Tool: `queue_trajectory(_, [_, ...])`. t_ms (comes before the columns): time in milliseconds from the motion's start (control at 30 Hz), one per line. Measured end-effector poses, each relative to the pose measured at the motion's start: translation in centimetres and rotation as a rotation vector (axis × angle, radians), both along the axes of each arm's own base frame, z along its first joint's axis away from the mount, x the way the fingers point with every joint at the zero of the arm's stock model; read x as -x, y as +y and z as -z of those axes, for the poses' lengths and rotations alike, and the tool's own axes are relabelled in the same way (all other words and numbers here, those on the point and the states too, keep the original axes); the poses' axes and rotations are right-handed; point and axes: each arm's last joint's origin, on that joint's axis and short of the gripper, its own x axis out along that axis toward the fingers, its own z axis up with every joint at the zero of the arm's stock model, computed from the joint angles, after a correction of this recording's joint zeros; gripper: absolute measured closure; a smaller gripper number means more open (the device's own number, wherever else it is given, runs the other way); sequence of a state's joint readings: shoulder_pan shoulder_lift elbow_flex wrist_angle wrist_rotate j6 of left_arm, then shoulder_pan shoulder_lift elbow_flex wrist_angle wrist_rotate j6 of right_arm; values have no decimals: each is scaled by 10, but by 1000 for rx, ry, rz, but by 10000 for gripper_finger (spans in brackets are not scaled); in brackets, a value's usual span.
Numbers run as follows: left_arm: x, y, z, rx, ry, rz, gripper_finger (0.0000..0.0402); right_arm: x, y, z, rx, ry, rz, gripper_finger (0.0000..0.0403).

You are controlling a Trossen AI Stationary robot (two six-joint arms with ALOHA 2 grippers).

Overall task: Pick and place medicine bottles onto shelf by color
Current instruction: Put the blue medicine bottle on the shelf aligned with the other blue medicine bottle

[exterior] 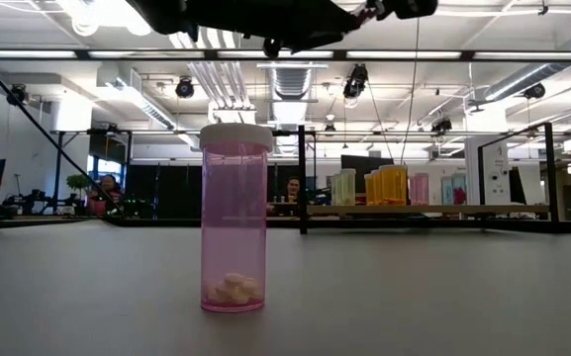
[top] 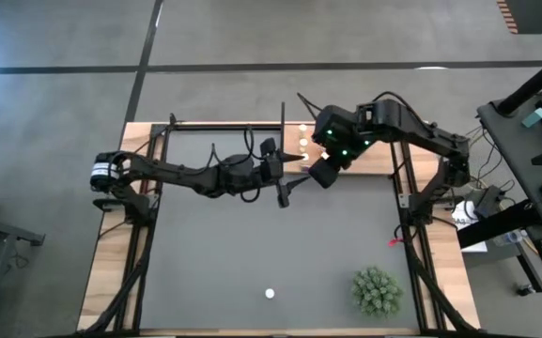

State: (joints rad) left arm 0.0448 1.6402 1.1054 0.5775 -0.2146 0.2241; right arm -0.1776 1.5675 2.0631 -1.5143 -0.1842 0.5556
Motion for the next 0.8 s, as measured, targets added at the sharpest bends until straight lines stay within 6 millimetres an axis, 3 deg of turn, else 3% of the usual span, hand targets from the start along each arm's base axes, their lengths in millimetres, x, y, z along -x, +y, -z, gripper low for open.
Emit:
queue_trajectory(333, [0, 0, -1, 1, -1, 0, 163, -3, -1, -5, 35, 10, -76, 291])
queue_trajectory(800, [-1, -1, -2, 2, 0, 31, 301, -3, -1, -4, 34, 13, -76, 291])
